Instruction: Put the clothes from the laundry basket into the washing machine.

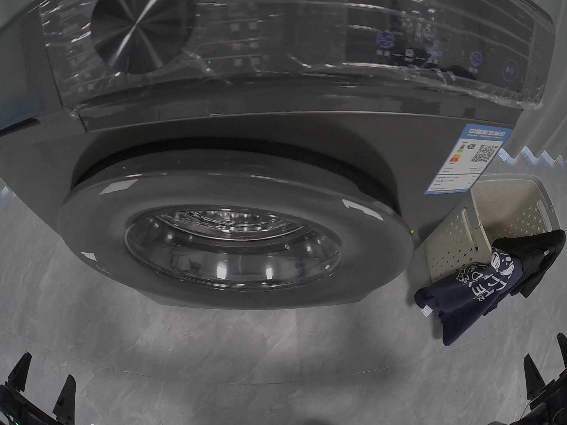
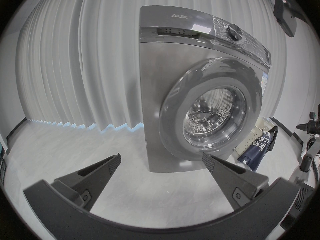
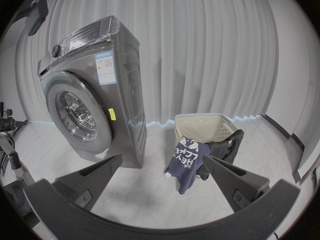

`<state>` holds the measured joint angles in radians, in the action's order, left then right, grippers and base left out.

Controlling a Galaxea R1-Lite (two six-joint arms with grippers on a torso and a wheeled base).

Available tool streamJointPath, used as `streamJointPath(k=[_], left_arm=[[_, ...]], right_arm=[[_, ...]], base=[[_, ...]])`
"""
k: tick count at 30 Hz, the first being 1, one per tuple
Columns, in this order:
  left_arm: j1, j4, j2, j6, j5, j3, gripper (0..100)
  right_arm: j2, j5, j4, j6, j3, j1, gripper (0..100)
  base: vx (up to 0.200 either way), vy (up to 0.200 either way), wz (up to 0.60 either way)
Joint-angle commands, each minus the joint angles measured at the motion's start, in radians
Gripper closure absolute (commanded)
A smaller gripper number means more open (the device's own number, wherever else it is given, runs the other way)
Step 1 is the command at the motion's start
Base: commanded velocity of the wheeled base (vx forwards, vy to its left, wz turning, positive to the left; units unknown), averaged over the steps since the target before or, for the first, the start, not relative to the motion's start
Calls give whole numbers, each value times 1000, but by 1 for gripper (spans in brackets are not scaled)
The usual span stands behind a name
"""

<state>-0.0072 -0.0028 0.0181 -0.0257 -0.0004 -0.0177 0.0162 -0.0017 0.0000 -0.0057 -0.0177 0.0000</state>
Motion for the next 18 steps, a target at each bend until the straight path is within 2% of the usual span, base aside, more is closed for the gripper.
streamJointPath(k=[1,16,18], left_arm=[[0,0,-15,-2,0,16,0],[0,0,-15,1,0,16,0],[0,0,-15,3,0,16,0]], right_arm=[[-16,0,0,0,16,0,0],[-16,0,0,0,16,2,0],[-16,-1,0,0,16,2,0]], base=[[0,200,0],[0,0,0],[200,0,0]])
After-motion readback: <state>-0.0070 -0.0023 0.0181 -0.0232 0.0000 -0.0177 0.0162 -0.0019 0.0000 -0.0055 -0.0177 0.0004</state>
